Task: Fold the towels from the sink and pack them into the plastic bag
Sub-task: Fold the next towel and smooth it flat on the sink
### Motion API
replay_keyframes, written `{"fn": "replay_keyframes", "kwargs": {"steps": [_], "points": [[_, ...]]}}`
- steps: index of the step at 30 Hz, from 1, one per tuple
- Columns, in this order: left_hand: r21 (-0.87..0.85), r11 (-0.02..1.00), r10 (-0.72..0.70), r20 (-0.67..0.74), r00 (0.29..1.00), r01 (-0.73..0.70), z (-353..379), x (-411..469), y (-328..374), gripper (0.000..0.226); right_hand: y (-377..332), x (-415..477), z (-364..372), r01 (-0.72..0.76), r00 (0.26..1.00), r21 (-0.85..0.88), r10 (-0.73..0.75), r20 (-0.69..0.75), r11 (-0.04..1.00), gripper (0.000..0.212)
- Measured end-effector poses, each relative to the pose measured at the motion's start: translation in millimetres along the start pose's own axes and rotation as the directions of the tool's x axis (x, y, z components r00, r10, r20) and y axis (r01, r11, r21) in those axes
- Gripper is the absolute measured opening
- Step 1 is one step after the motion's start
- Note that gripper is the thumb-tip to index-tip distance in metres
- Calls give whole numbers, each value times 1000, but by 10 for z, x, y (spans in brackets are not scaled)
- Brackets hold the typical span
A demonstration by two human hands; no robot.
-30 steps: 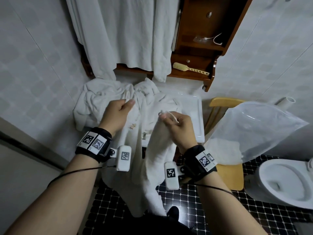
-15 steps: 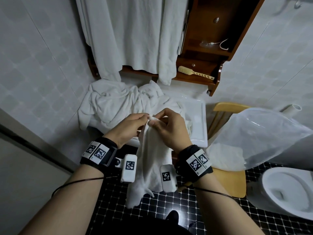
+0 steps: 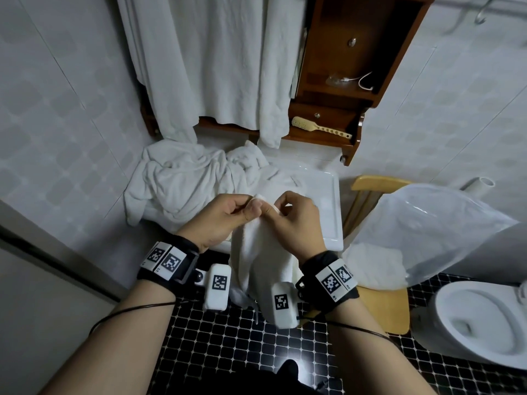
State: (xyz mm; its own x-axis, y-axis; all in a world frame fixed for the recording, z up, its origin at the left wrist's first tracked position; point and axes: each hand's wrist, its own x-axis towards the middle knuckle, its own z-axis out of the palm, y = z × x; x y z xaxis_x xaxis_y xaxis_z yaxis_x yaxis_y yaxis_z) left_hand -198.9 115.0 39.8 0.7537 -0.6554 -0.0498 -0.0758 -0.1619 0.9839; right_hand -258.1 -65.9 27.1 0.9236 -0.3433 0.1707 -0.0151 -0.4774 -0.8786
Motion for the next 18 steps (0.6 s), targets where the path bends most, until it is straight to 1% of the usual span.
{"fn": "replay_keyframes", "kwargs": {"steps": [2, 3, 5, 6, 7, 9, 11, 12, 13, 14, 15, 16, 18], "points": [[8, 1000, 7, 45, 999, -7, -11, 22, 15, 27, 15, 1, -38, 2, 996, 120, -13, 93, 993, 40], [13, 1000, 7, 63, 998, -8, -19, 36, 10, 26, 12, 14, -60, 12, 988, 145, -34, 148, 989, 33], [39, 999, -8, 70, 997, 5, -24, 66, -14, 25, 1, 40, -106, 54, 966, 135, -86, 242, 989, 25], [60, 998, -21, 61, 998, 17, -7, 77, -19, 26, 5, 55, -124, 74, 961, 105, -99, 257, 992, 25], [85, 996, -40, 50, 998, 35, 9, 87, -33, 28, 2, 62, -140, 94, 966, 66, -107, 234, 993, 25], [148, 987, -68, -13, 998, 69, 44, 101, -38, 31, 10, 81, -150, 111, 990, -15, -109, 93, 994, 23], [204, 975, -64, -141, 988, 92, 77, 124, -5, 30, 7, 78, -144, 128, 989, -99, -134, -60, 987, 16], [241, 965, -52, -210, 976, 103, 91, 131, 29, 33, 2, 72, -136, 153, 981, -144, -168, -98, 978, 14], [294, 949, -23, -283, 959, 110, 99, 146, 48, 40, -2, 62, -130, 173, 975, -176, -194, -108, 969, 15], [352, 928, 12, -352, 936, 121, 106, 153, 71, 45, 1, 43, -128, 183, 977, -169, -198, -80, 969, 16], [388, 910, 36, -419, 907, 144, 105, 160, 82, 46, -1, 7, -119, 178, 984, -133, -180, -9, 975, 15], [394, 904, 51, -480, 876, 163, 102, 162, 94, 43, 7, -36, -99, 155, 984, -96, -145, 99, 983, 13], [329, 927, 40, -565, 824, 180, 90, 175, 99, 39, 61, -111, -33, 107, 947, -95, -73, 313, 990, 14]]}}
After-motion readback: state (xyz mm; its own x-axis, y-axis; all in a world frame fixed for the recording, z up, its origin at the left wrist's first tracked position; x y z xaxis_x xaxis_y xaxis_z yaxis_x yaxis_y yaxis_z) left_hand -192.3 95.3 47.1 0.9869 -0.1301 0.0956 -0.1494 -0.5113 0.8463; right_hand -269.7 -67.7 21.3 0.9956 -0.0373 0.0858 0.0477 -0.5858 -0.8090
